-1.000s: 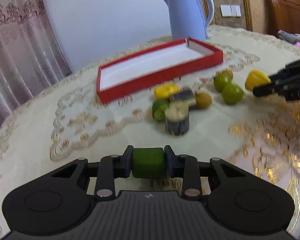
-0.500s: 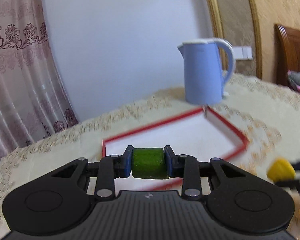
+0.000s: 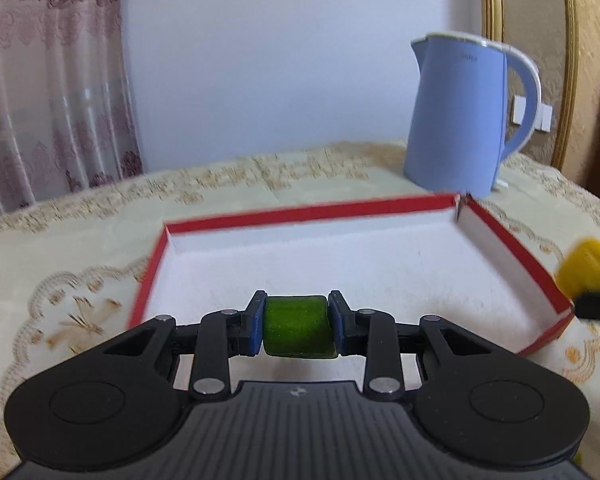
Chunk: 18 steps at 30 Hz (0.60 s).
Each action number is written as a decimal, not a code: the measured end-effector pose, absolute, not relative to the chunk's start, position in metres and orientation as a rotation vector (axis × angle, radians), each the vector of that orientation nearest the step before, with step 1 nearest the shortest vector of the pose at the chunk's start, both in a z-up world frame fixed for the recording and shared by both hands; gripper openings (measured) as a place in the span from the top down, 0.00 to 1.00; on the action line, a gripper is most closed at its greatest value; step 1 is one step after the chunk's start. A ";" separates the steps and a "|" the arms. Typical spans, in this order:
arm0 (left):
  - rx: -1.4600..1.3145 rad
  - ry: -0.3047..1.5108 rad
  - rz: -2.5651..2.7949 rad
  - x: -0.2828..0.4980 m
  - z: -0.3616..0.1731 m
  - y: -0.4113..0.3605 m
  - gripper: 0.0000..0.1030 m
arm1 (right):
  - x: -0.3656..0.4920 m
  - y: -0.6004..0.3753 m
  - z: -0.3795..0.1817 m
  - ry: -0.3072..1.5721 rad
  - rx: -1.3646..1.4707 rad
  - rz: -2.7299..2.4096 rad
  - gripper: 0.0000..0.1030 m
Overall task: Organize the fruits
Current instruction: 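Carry the cucumber piece with the left tool and the pepper with the right tool into the tray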
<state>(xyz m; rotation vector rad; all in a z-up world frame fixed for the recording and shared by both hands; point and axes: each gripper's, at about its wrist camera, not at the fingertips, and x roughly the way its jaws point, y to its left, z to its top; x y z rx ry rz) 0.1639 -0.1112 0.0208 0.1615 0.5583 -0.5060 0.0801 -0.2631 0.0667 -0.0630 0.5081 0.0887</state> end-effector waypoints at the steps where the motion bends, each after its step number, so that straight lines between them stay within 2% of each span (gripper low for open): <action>1: 0.158 0.572 -0.509 0.166 0.017 -0.112 0.70 | 0.086 -0.263 0.065 0.517 -0.066 0.086 0.76; 8: 0.126 0.657 -0.520 0.174 0.007 -0.106 0.70 | 0.115 -0.261 0.044 0.581 -0.063 0.071 0.76; 18: 0.148 0.661 -0.509 0.162 0.006 -0.107 0.69 | 0.131 -0.258 0.039 0.604 -0.068 0.066 0.76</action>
